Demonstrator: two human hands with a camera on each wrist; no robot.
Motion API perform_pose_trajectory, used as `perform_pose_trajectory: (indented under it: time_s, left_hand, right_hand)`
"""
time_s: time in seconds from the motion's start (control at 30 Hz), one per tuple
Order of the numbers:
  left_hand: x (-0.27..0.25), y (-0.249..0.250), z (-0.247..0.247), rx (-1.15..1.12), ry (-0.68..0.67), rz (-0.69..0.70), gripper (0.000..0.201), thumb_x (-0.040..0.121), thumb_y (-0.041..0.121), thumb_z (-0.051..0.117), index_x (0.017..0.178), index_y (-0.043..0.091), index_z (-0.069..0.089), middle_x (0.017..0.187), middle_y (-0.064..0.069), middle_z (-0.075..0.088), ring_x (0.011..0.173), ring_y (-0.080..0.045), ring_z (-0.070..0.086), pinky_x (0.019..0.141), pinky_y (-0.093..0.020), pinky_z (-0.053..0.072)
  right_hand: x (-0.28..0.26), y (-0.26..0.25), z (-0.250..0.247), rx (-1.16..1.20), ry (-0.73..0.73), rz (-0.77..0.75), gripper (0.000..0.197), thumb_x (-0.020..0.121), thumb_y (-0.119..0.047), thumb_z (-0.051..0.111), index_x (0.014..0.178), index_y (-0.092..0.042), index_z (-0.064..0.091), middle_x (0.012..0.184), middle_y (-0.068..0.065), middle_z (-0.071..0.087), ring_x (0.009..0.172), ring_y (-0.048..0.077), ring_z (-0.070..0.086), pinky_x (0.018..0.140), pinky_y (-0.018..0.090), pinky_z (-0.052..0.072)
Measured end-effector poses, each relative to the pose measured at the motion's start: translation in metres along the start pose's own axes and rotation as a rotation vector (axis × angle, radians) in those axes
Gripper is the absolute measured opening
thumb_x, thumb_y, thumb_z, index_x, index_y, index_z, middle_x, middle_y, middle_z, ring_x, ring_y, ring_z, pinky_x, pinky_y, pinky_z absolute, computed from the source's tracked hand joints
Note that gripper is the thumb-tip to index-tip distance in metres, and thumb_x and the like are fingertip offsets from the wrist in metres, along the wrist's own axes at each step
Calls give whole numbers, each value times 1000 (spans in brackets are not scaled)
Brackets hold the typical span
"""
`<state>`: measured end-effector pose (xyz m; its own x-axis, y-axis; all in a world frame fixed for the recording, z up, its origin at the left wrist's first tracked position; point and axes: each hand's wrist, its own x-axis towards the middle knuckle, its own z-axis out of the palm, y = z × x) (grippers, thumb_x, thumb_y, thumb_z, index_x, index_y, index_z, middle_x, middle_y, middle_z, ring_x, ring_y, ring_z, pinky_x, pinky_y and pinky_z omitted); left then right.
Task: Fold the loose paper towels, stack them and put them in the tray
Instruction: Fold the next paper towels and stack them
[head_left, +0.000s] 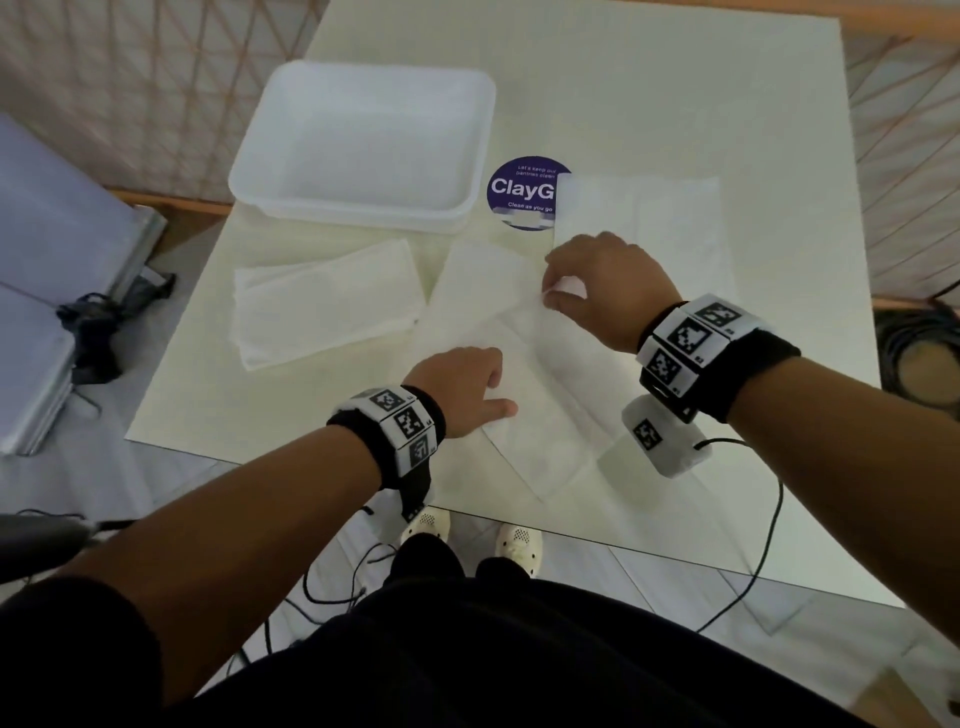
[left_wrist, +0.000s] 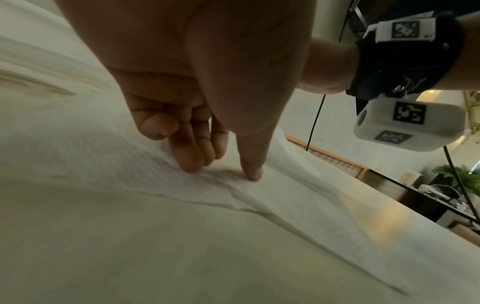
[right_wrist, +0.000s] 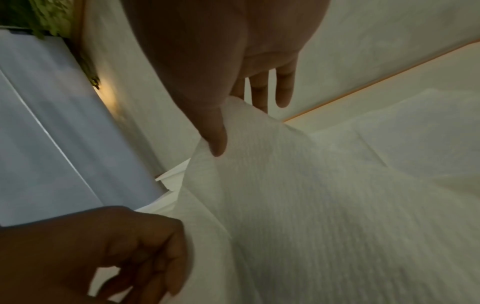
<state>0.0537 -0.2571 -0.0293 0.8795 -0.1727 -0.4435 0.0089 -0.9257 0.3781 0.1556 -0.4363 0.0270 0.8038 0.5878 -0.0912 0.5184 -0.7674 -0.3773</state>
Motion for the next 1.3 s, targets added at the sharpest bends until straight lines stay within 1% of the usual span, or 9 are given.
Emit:
perform_pose_trajectory:
  time_s: [0.13, 0.2, 0.33, 0.43, 0.57, 0.73, 0.83, 1.03, 1.3]
  left_hand:
    - [3, 4, 2, -81, 10, -44, 39, 84, 49, 64, 97, 20, 42, 86, 2, 58, 79, -19, 55, 69, -31, 43]
    - [4, 4, 1, -94, 2, -44, 41, 84, 49, 64, 101, 19, 41, 83, 5, 55, 79, -18, 56, 68, -31, 42]
    - [1, -5, -9, -180, -15, -77, 47, 81, 55, 64, 109, 20, 50, 83, 6, 59, 82, -16, 59, 77, -32, 48]
    - [-3, -19, -29, -272, 173, -110, 35, 80, 47, 69, 100, 23, 55, 80, 8, 62, 78, -13, 60, 71, -26, 45]
    - [-2, -31, -53, -365, 235, -39, 50, 83, 34, 71, 128, 32, 49, 81, 9, 63, 73, -5, 58, 66, -16, 41]
    - [14, -36, -57, -238, 118, 14, 24, 91, 13, 56, 105, 24, 72, 81, -1, 68, 74, -12, 61, 66, -16, 40]
    - [16, -42, -59, -238, 125, 23, 25, 93, 13, 54, 108, 23, 72, 89, 3, 66, 83, -10, 60, 74, -15, 39]
    - [22, -50, -61, -139, 148, 37, 43, 96, 0, 34, 114, 18, 68, 116, -3, 54, 95, -17, 53, 79, -17, 34]
    - [37, -36, -50, -21, 114, 226, 40, 91, 34, 59, 130, 24, 55, 130, 1, 51, 118, -19, 40, 102, -31, 33]
  right_hand:
    - [-2, -18, -1, 51, 7, -116, 13, 86, -29, 58, 93, -20, 64, 89, -4, 63, 79, 19, 52, 93, 37, 40]
    - [-6, -30, -2, 67, -57, -119, 16, 88, -30, 56, 99, -19, 62, 78, -5, 57, 72, 19, 49, 76, 32, 41]
    - [-11, -43, 1, 80, -112, -162, 20, 89, -28, 57, 105, -18, 60, 88, 1, 64, 75, 17, 48, 68, 30, 40]
    - [-12, -44, 9, 141, -154, -103, 23, 87, -27, 60, 108, -18, 58, 91, 3, 64, 81, 21, 54, 70, 31, 42]
    - [-13, -52, 23, 274, -228, -27, 39, 86, -37, 64, 119, -21, 50, 94, -3, 58, 80, 17, 57, 71, 26, 39]
    - [-23, -47, 30, 517, -235, 120, 42, 90, -57, 45, 118, -26, 51, 107, -8, 62, 89, 14, 63, 82, 31, 48]
    - [-28, -28, 33, 312, -111, 178, 38, 98, -47, 35, 105, -17, 58, 99, 1, 64, 89, 22, 60, 81, 37, 47]
    - [-44, -11, 57, -46, -233, 316, 43, 86, -47, 59, 121, -22, 52, 119, 1, 53, 109, 24, 51, 87, 37, 45]
    - [-44, -13, 64, 77, -201, 395, 29, 81, -38, 69, 102, -21, 61, 110, 3, 52, 104, 24, 51, 87, 39, 46]
